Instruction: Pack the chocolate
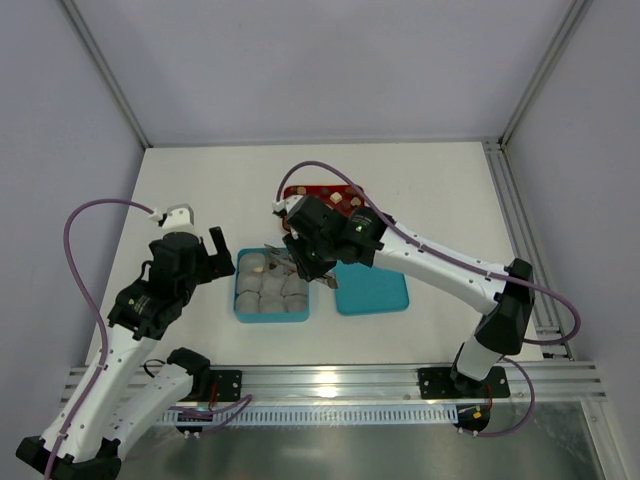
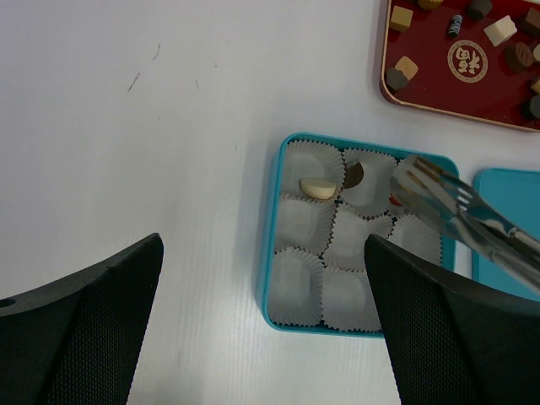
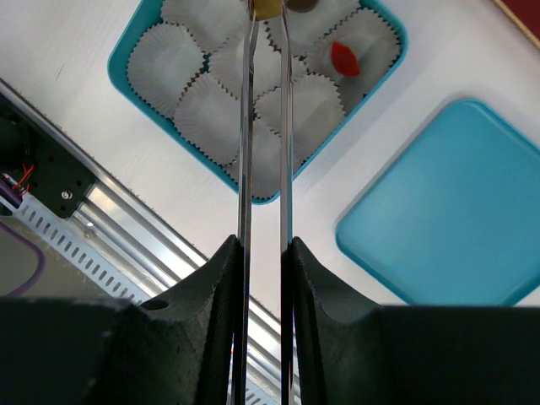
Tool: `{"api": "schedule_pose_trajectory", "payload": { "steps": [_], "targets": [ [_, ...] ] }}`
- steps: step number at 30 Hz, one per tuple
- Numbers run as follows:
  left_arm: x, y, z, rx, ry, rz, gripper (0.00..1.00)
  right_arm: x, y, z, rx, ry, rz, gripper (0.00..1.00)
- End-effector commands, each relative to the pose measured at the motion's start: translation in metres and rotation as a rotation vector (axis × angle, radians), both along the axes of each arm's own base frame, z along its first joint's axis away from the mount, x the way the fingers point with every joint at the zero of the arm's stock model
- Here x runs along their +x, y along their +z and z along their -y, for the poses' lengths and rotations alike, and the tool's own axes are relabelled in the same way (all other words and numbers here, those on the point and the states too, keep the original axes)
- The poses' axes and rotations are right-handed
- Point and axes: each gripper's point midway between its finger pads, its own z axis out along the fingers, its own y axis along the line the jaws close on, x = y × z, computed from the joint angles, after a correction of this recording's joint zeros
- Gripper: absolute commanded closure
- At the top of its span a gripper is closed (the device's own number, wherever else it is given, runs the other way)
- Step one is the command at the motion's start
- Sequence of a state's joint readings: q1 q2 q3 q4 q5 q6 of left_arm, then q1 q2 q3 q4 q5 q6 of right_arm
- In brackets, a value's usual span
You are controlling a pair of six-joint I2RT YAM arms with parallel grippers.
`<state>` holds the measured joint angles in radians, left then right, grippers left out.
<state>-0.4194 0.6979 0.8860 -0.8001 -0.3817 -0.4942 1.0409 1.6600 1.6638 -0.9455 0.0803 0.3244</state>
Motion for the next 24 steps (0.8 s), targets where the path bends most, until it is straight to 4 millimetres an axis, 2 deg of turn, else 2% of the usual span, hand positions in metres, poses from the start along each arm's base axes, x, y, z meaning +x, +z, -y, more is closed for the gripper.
{"api": "schedule_pose_trajectory", "payload": {
  "steps": [1,5,9,14,24],
  "targets": [
    [0.003,0.008,0.000,-0.019,0.012,0.032,0.00,-0.010,-0.002,-0.026,0.051,0.030,-0.019,0.74],
    [0.003,0.008,0.000,-0.018,0.014,0.034,0.00,-0.016,-0.004,-0.045,0.055,0.066,-0.017,0.74],
    [0.003,0.008,0.000,-0.018,0.014,0.034,0.00,-0.020,-0.013,-0.054,0.029,0.090,-0.030,0.74],
    [0.002,0.008,-0.001,-0.017,0.015,0.034,0.00,-0.023,-0.023,-0.060,0.013,0.107,-0.046,0.74],
    [0.002,0.009,-0.001,-0.018,0.015,0.037,0.00,-0.027,-0.030,-0.066,0.002,0.125,-0.059,0.73]
  ]
}}
